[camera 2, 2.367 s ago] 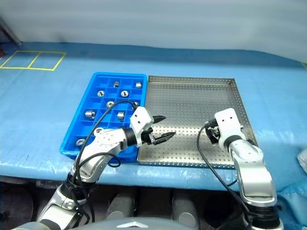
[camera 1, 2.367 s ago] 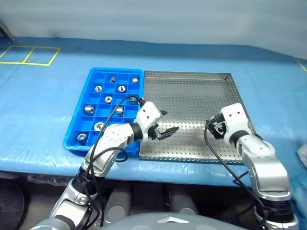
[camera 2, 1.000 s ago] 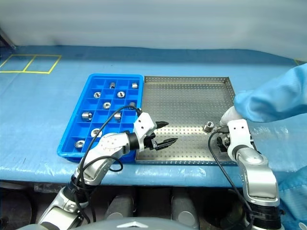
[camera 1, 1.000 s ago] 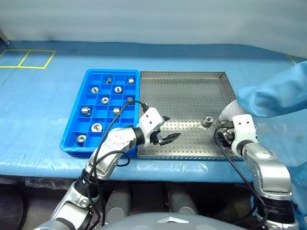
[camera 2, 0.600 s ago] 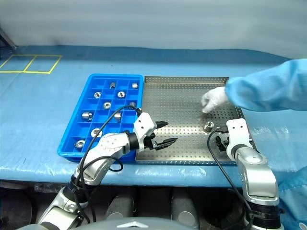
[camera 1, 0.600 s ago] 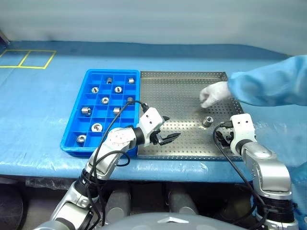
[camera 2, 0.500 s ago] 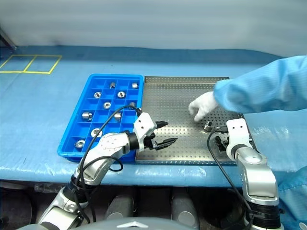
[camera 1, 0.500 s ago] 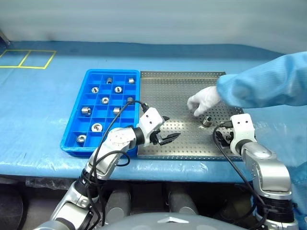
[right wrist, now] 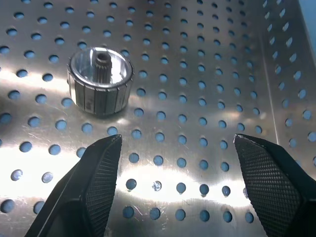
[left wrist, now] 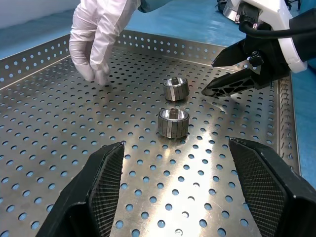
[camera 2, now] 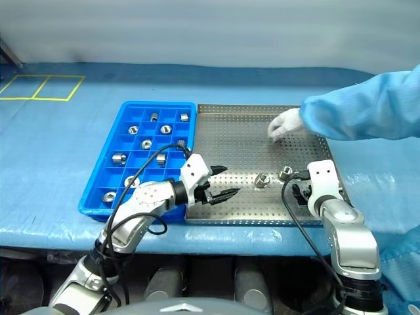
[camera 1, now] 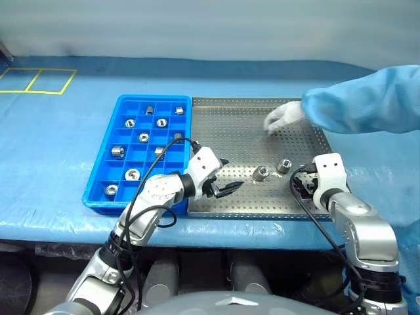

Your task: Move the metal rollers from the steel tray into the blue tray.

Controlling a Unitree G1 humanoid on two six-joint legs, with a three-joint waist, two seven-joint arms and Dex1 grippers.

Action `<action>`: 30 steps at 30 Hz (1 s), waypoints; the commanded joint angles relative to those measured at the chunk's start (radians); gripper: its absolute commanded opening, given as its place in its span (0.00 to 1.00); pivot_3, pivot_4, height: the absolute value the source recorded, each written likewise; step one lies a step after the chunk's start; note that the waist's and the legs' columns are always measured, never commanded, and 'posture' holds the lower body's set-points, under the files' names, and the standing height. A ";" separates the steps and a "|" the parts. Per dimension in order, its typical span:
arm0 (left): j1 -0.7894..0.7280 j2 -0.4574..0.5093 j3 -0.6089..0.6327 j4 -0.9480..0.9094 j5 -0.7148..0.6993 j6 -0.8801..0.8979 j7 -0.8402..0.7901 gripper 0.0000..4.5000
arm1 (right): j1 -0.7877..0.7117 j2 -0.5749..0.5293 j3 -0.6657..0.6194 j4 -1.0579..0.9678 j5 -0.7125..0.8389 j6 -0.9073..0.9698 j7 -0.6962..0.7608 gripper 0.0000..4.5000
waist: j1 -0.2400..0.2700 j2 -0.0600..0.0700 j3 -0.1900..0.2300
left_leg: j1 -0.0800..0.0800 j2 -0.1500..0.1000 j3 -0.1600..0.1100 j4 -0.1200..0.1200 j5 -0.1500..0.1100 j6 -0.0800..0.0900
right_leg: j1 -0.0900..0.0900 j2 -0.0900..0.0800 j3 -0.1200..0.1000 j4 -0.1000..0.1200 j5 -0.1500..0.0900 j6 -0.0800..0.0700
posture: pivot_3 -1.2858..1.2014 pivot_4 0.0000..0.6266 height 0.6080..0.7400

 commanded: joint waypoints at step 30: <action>0.019 0.023 0.022 -0.063 -0.005 0.006 0.032 0.82 | -0.064 0.089 0.150 0.118 0.147 -0.174 0.076 0.37 | 0.009 0.000 0.000 | 0.000 0.000 0.000 0.000 0.000 0.000 | 0.000 0.000 0.000 0.002 0.000 0.000 | 0.57 0.24 1.00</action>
